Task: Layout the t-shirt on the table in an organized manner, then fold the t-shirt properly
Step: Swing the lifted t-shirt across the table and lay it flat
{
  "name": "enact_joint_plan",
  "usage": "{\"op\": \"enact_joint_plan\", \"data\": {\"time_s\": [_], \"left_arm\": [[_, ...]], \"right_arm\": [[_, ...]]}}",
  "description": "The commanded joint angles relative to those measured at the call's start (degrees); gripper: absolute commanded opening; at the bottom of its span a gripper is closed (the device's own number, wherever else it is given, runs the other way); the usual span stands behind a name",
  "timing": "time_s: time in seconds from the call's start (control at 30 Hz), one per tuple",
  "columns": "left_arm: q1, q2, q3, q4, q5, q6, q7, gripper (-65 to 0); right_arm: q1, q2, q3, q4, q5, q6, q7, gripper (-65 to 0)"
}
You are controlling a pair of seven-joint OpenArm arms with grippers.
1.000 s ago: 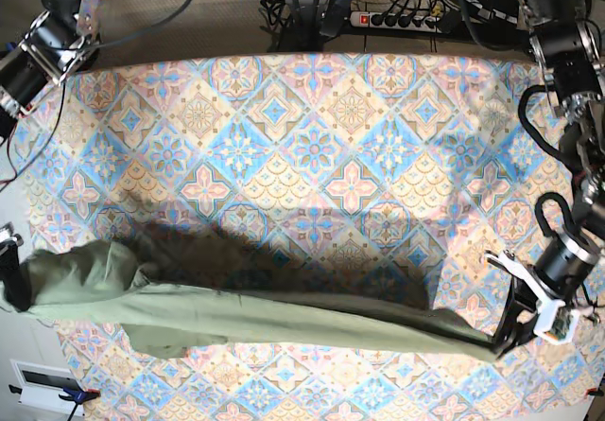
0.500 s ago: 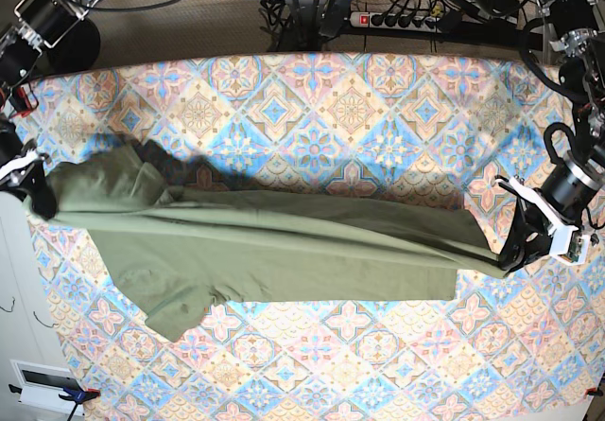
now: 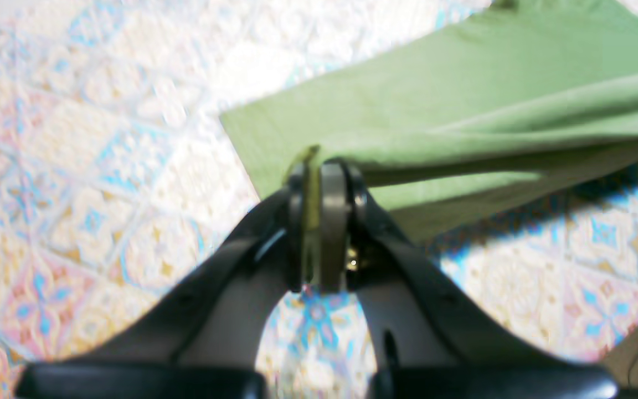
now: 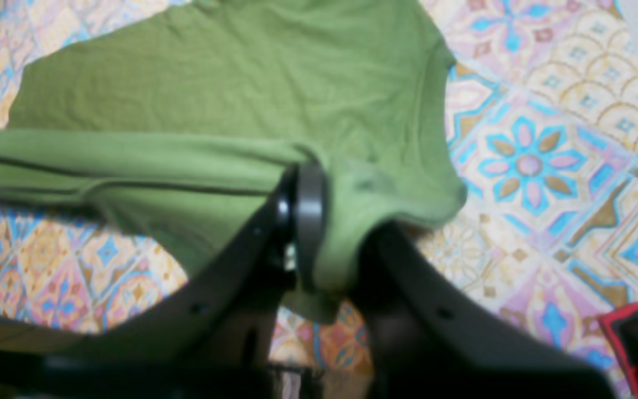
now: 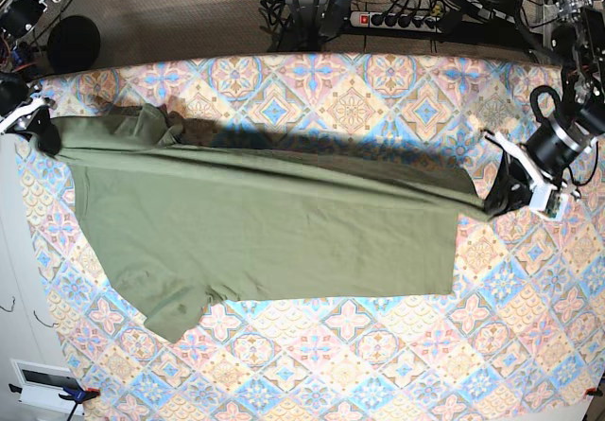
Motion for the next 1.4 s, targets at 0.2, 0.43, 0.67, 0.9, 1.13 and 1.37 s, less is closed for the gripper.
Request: {"op": "enact_joint_plan", "data": {"time_s": [0.2,0.43,0.67,0.9,1.13,1.37], "left_arm": [[7.04,-0.94,-5.61,1.28,-6.83,0.38,-1.17,-65.0],[13.19,-0.85,-8.34,1.28,-7.71,0.38,-1.17,-65.0],[19.35,-0.94,-8.07,1.20,-7.71,0.38,-1.08,-65.0],[24.71,-1.91,-7.99,1.20,-7.44,0.38,-0.90,-65.0],[26.38,-4.11,-3.50,1.11,-7.18,0.38,-0.99,-65.0],[27.79,-4.46,-1.83,1.02,-5.68,0.38,0.68,-65.0]], "right_arm": [[-4.68,0.58,0.69,1.22,0.87,0.12,1.42,-64.3],[-7.41,0.49,0.69,1.22,0.87,0.12,1.42,-64.3],[-10.48,0.49,0.60,1.22,0.87,0.12,1.33,-64.3],[-11.45,0.40,0.60,1.22,0.87,0.12,-2.10,-64.3],[-12.68,-0.30,0.60,1.22,0.87,0.12,-2.71,-64.3],[-15.49,-0.30,0.60,1.22,0.87,0.12,-2.36,-64.3]]}}
